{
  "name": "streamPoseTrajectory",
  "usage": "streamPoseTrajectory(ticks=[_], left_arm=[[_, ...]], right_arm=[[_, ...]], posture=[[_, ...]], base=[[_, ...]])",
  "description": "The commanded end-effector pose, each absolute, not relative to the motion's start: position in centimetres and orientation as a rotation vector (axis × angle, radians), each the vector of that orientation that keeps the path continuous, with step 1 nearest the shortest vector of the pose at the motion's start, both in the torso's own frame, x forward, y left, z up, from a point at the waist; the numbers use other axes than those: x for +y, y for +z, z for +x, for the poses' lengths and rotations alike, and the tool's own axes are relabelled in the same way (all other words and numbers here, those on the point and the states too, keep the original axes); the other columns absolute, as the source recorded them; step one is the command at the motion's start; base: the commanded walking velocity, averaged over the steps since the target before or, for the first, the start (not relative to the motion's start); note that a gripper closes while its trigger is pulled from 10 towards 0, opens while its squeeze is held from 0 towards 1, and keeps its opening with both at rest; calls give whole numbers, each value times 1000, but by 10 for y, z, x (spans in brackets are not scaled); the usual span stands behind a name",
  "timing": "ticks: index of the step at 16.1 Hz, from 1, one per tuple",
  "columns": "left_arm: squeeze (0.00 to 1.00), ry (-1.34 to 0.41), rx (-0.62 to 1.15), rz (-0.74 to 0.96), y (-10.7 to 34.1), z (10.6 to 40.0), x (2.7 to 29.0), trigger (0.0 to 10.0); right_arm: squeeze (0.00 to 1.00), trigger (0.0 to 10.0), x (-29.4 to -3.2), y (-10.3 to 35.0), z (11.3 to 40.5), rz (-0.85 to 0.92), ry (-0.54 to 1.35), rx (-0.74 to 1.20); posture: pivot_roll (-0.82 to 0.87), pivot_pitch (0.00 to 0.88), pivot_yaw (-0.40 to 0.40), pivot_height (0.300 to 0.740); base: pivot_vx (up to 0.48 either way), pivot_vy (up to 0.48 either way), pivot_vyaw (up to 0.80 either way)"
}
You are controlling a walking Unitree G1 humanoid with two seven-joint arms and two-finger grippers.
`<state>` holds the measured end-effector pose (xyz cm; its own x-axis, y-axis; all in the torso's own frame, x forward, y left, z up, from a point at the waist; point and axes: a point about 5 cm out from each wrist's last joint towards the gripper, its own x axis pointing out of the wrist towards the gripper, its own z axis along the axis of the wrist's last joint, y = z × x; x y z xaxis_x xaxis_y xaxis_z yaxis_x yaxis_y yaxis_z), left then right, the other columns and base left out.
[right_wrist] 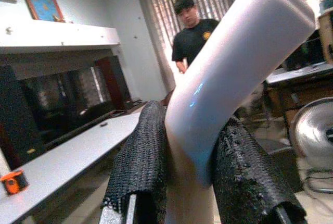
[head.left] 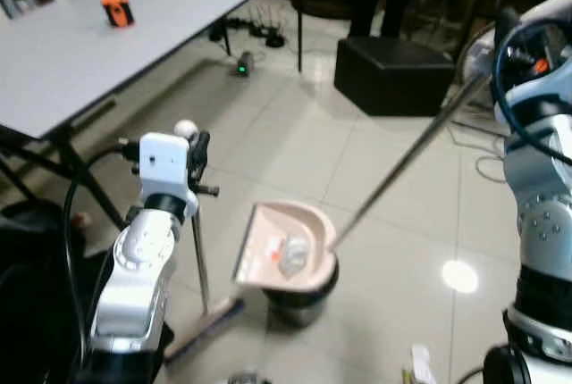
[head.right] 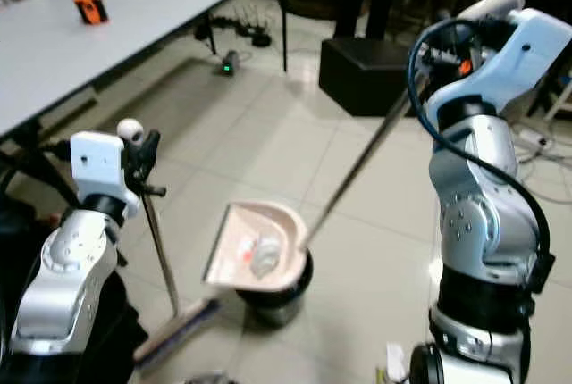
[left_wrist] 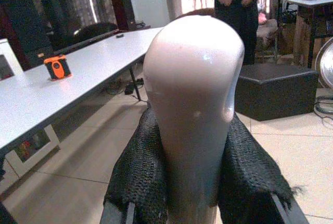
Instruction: Sweep floor
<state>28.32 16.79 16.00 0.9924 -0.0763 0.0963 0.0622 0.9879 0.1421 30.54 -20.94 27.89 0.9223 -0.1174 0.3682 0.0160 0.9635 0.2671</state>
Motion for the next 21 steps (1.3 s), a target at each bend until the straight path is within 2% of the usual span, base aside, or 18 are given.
streamPoseTrajectory(ticks=[1, 6, 8, 9, 15, 19, 21], left_arm=[[0, -81, -125, 144, 165, 283, 166, 10000], [0, -44, -119, 171, 162, 281, 173, 10000], [0, -44, -119, 172, 162, 280, 173, 10000], [0, -46, -119, 174, 162, 280, 172, 10000], [0, -47, -125, 181, 162, 280, 174, 10000], [0, -48, -126, 185, 162, 280, 174, 10000], [0, -47, -126, 187, 162, 279, 173, 10000]], right_arm=[[0, 10000, -211, 289, 303, 243, -74, -461], [0, 10000, -212, 292, 308, 230, -99, -521], [0, 10000, -212, 293, 309, 169, -104, -544], [0, 10000, -205, 295, 311, 73, -86, -568], [0, 10000, -167, 289, 314, -48, 35, -638], [0, 10000, -124, 277, 310, -191, 211, -671], [0, 10000, -110, 272, 307, -197, 264, -687]], posture=[[-4, 2, 32, 740], [4, 0, 26, 740], [5, 0, 27, 740], [5, 0, 29, 740], [16, 0, 28, 740], [21, 0, 23, 740], [21, 0, 23, 740]], base=[[0, 0, 0], [0, 0, 0], [0, 0, 0], [0, 0, 0], [0, 0, 0], [0, 0, 0], [0, 0, 0]])
